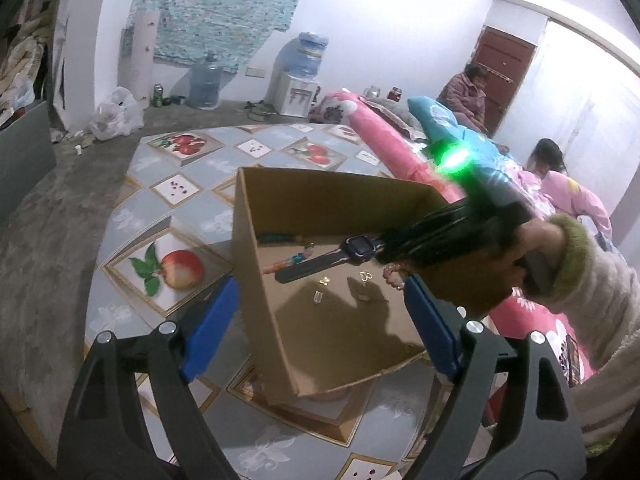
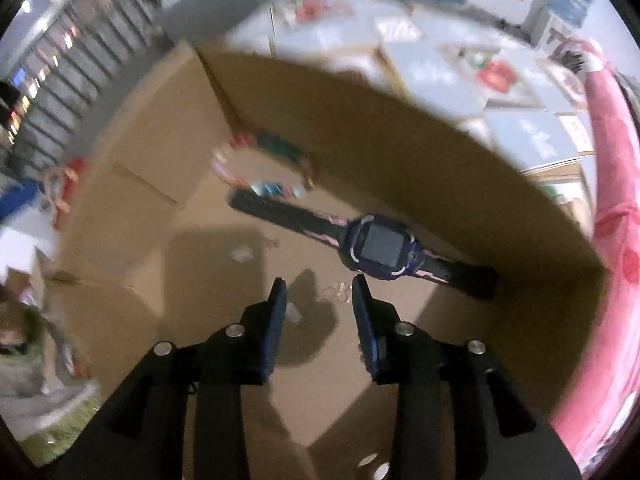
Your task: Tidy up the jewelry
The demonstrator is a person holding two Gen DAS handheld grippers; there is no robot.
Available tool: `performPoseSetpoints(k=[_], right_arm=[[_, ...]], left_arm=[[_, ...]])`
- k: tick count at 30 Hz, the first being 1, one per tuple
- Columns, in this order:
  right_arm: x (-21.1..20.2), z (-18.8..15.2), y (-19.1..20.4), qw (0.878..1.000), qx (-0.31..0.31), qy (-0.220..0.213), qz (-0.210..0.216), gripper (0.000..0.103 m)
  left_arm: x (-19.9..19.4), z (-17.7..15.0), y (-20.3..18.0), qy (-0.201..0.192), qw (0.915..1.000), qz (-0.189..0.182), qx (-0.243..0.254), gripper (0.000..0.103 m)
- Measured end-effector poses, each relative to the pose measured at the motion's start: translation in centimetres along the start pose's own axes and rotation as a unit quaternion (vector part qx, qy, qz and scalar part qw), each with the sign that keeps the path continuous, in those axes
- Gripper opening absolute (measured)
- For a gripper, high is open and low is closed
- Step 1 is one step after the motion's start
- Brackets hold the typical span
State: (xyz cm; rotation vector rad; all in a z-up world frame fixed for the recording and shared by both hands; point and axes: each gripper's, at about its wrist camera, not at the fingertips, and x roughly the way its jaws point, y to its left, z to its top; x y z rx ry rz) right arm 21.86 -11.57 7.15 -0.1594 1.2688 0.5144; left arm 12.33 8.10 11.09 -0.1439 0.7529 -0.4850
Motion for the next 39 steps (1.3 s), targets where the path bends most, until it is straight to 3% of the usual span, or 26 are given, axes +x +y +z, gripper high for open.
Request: performPoseSetpoints(k=[3,6,10,13,16,21,23,28,39], right_arm=[[-5.9,-2.0,-0.5,0.996,0.019,-0.088,0.011,0.039],[-11.3,-6.3,-1.4,0.982,0.061,-0.181,-0.003,0.050],[-13.5,-11.8,-4.3,0.959,0.145,-0.244,-0.022,0.058],[-11.7,-15.3,-6.7,0.943,0.225,-0.244,0.019,0.058],[-7.8,-17.2,-8.2,0.934,0.287,-0.208,0.049,0.058],[-3.6,-17.3,-7.4,0.926,0.313,-0.184,0.104,0.060],[-3.7,-16.9,-6.5,0.931,0.308,-0.179,0.083,0.060],[-4.6,-16.2,-6.0,0.929,0.308,-0.186,0.091,0.060],[-5.5,-20.2,-4.9,0.934,0.294,-0.183,0.092,0.060]], left_arm=[[0.1,-0.5,0.5,0.001,0.9999,0.009,-0.007,0.084],[0.7,-0.9,1.1,0.010,0.9993,0.024,-0.027,0.084],[2.1,-1.5,2.1,0.030,0.9973,0.032,-0.059,0.084],[3.4,-1.9,2.6,0.047,0.9952,0.041,-0.076,0.084],[4.9,-2.3,2.8,0.068,0.9925,0.024,-0.099,0.084],[7.2,-3.2,2.9,0.102,0.9863,-0.005,-0.130,0.084],[7.8,-3.4,2.3,0.108,0.9859,-0.004,-0.128,0.085],[7.5,-3.3,1.1,0.104,0.9883,0.020,-0.110,0.085],[4.5,-5.6,-0.3,0.116,0.9864,0.013,-0.116,0.086]])
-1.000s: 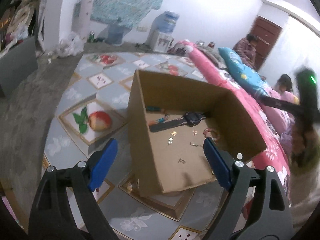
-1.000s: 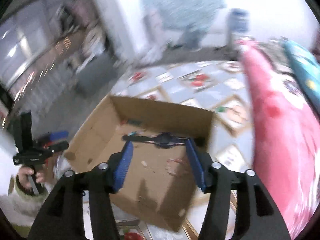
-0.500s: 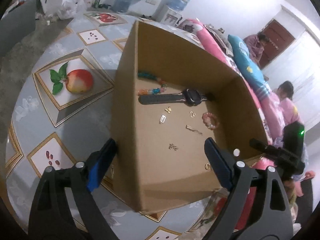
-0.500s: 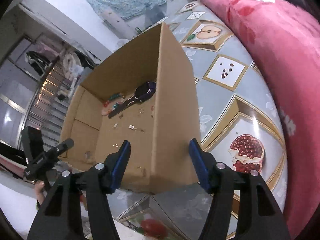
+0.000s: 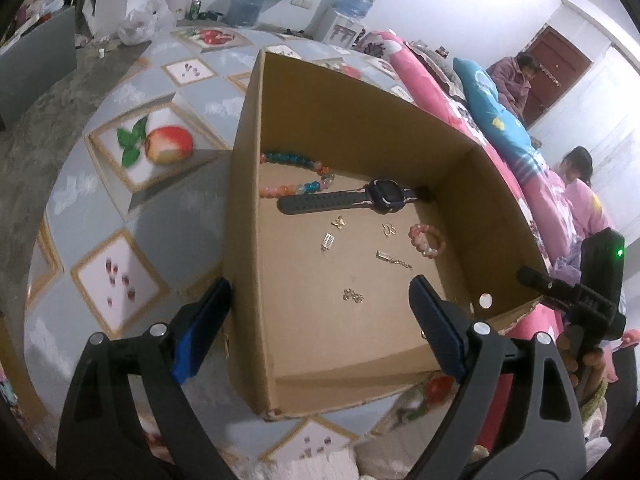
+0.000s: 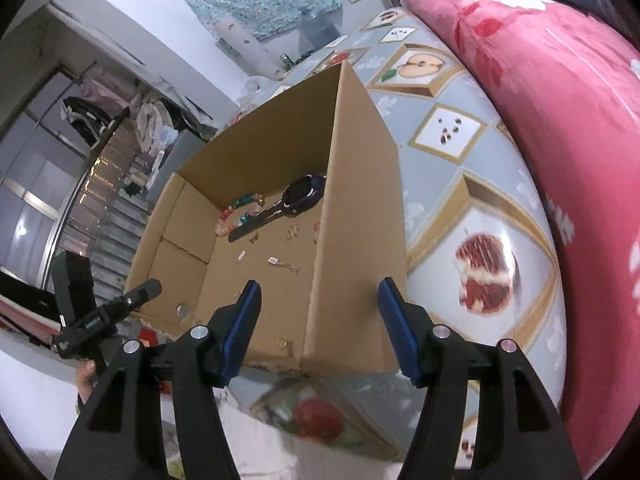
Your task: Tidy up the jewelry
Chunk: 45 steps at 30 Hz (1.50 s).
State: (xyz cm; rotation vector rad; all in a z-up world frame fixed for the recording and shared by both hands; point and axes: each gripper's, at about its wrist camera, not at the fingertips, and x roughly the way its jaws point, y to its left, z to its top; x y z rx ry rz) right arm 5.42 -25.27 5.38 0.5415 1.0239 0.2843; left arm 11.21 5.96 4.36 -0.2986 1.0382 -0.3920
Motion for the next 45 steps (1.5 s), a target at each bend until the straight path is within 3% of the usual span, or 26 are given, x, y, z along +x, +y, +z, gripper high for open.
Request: performPoseSetpoints(k=[12,20,24,31,37,41,45], right_arm=[[-1.4,-3.7,-0.8,1.000,0.004,0.003,-0.012,0.060],[-2.0,-3.8,-1.4,1.000,0.014,-0.011,0.010,0.060],[-3.5,-4.5,-1.3,0.999,0.001,-0.043,-0.027,0.068],[-6.4,-6.8,-0.5,0.988,-0.044,-0.103,-0.105,0.080],[-8.1,-8.3,1.5,0.971,-0.098,-0.140,-0.169,0.089],[-8.9,-9.4,3.6,0.948,-0.145,-0.172,-0.227,0.093],[-9.7,-10.2,5.2,0.931,-0.179,-0.204,-0.244,0.096]], left_arm=[[-1.1,-3.8,-0.2,0.009,0.9998,-0.014,-0.014,0.086],[-1.2,-4.7,-0.9,-0.012,0.9996,0.009,0.025,0.086],[-3.0,-5.4,-0.5,-0.058,0.9968,0.041,0.037,0.087],[-7.2,-6.7,-0.6,-0.142,0.9836,0.097,0.055,0.089],[-9.1,-7.2,-2.0,-0.168,0.9725,0.152,0.053,0.090],[-10.0,-8.1,-3.6,-0.202,0.9547,0.204,0.078,0.090],[-10.5,-8.6,-5.4,-0.223,0.9400,0.232,0.114,0.090]])
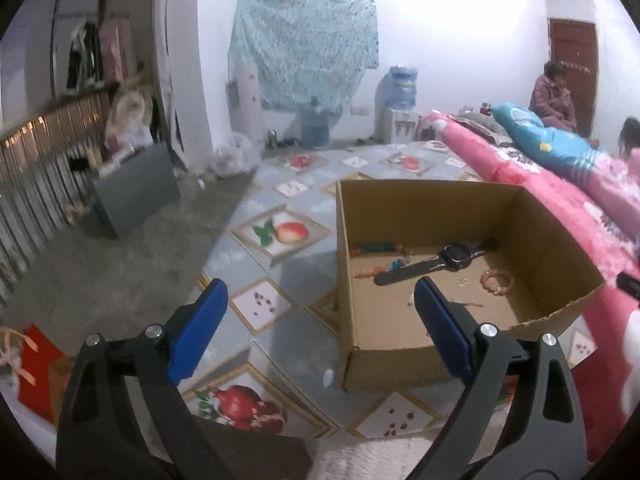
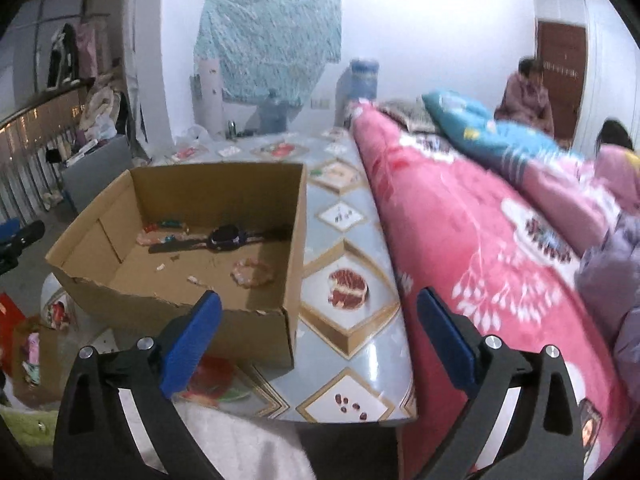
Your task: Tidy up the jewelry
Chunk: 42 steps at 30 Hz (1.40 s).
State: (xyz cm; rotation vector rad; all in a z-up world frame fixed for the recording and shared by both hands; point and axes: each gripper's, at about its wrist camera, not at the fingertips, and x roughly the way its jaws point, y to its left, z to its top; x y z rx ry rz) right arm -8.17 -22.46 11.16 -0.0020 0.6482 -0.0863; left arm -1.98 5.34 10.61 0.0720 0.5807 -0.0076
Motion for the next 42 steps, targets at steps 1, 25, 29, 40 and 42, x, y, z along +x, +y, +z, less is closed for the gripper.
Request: performPoseSetpoints(k=[1,25,29,40,42], right_arm=[[-0.3,0.1,0.2,1.000,-0.002,-0.007,0.001,0.096],[1.3,-2.6,3.7,0.996,0.051,0.065,0.039,0.097],[1.8,-2.5,3.9,0.995,0.062,0.075,0.026,0.097],[3.3,-2.5,4.6,0.990,0.070,0.116,0.028,0.097],[3.5,-2.3,4.7,0.990,0.069,0.122,0.033,0.097]], left_arm=[[-0.1,0.0,-0.3,-0.001,1.0000,0.001,0.004,0.090],[0.8,-1.6,-6.7,0.086,0.9953,-0.045,0.009,0.091],[1.5,-1.7,-6.7,0.102,0.9942,-0.033,0.005,0.091],[1.5,-1.6,-7.2,0.116,0.9932,-0.008,0.009,0.091],[1.3,-1.6,-7.2,0.128,0.9917,-0.016,0.003,0.091]])
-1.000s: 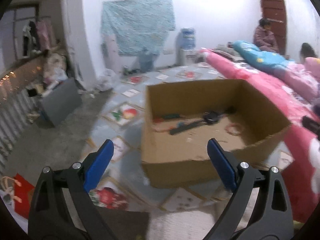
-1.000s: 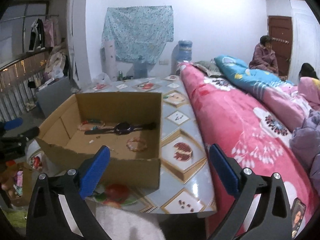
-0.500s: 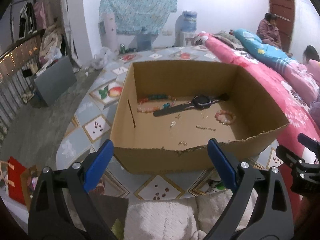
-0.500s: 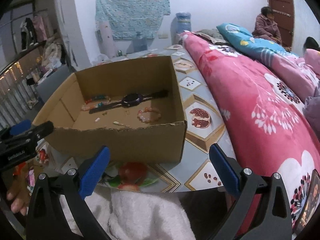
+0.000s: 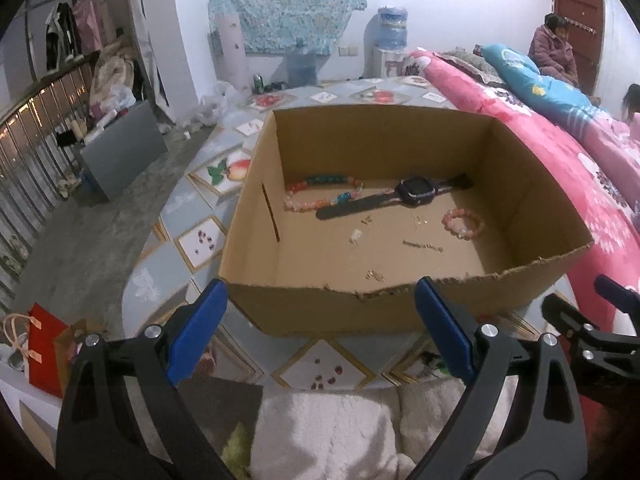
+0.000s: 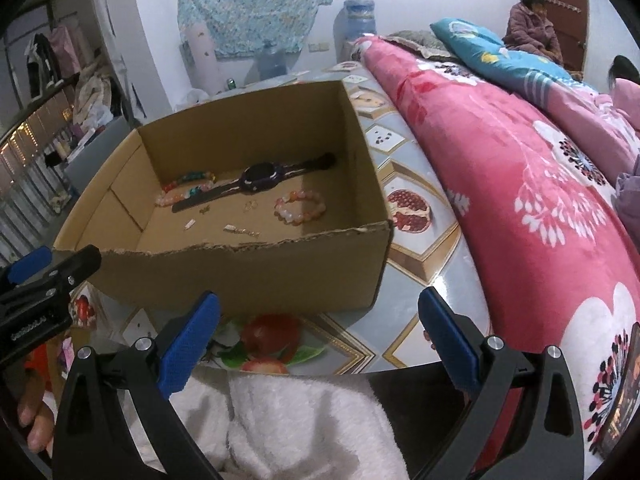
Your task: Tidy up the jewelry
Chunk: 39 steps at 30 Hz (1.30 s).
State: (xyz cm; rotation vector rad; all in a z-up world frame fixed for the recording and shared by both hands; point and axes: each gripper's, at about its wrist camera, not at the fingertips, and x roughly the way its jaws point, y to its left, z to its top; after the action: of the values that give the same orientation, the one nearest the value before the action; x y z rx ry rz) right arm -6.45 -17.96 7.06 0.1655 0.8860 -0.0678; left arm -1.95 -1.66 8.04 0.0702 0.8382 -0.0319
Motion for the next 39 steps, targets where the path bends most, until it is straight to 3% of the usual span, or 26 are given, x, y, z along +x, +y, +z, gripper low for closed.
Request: performPoseSetpoints(k=[7,17,39], right_arm=[[1.1,-0.2,0.2,1.000,-0.009,0.025,0.004,0.097],[2.0,0.1,0.9,0.999,0.001,0.049,0.012,0.097],[2.6,0.3,1.7,0.998,-0.009,0.054,-0.009,0.097]], left_arm=[[0.5,-1.6,-0.6,0.038,0.9991,0.006,0.017,0.091],[2.1,-1.2,-0.9,0.074,0.9972,0.010,0.010,0.091],[3.3,-1.1,-1.7,0.096,0.9953,0.005,0.010,0.091]])
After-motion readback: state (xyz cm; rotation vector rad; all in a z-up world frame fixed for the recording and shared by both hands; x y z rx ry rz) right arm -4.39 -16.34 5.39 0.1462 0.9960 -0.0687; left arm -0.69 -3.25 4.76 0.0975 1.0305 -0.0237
